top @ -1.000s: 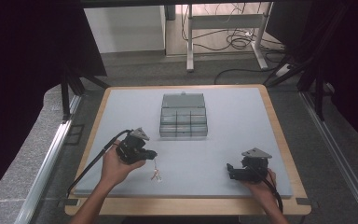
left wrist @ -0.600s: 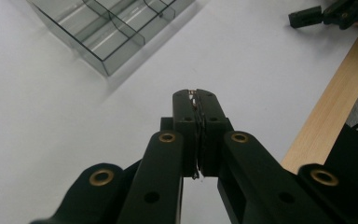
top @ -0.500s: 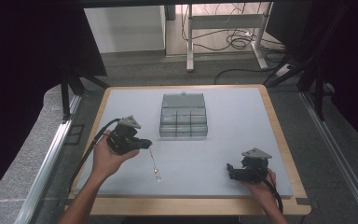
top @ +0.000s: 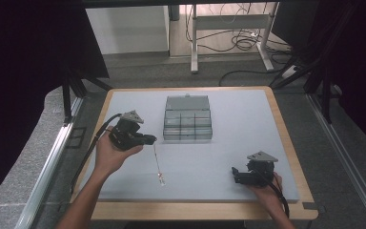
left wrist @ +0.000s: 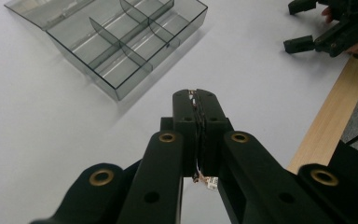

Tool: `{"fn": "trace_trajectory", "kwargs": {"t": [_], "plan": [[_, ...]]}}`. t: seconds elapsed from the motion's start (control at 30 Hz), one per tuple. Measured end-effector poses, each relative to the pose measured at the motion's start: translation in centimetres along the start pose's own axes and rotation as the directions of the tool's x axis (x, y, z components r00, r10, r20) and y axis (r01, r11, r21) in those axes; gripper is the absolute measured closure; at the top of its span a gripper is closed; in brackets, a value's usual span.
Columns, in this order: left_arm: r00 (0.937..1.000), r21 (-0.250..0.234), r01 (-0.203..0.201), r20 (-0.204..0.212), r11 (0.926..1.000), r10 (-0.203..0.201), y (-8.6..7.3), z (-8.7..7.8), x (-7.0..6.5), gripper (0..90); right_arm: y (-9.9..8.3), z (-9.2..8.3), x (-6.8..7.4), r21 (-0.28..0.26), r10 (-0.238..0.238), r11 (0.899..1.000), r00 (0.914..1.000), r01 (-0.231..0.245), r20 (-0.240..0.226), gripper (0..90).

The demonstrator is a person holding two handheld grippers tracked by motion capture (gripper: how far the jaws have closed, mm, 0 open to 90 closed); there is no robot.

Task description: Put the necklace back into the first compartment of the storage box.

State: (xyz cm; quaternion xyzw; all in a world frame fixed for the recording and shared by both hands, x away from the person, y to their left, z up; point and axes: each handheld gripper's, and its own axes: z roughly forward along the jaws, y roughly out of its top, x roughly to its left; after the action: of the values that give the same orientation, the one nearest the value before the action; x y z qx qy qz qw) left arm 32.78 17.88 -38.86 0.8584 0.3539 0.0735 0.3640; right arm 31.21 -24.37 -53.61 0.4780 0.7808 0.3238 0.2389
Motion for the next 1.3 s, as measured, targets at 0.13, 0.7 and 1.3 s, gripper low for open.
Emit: {"fn": "trace_trajectory", "kwargs": {"t": [0.13, 0.7, 1.3], "plan": [[1.0, -0.012, -0.003, 0.005, 0.9999, 0.003, 0.5, -0.7, 0.0, 89.0, 0.0, 0.0, 0.0, 0.0, 0.0, 1.0, 1.0, 0.0, 0.0, 4.2], [0.9999, -0.062, -0.014, -0.006, 0.998, 0.014, 2.9, -3.3, -0.2, 88.9, 0.0, 0.0, 0.0, 0.0, -0.002, 1.0, 1.0, 0.002, 0.0, 4.1], [1.0, -0.103, -0.002, 0.009, 0.9947, 0.003, 5.2, -4.3, 0.4, 88.9, 0.0, 0.0, 0.0, 0.0, -0.002, 1.0, 1.0, 0.002, 0.0, 4.1]]}}
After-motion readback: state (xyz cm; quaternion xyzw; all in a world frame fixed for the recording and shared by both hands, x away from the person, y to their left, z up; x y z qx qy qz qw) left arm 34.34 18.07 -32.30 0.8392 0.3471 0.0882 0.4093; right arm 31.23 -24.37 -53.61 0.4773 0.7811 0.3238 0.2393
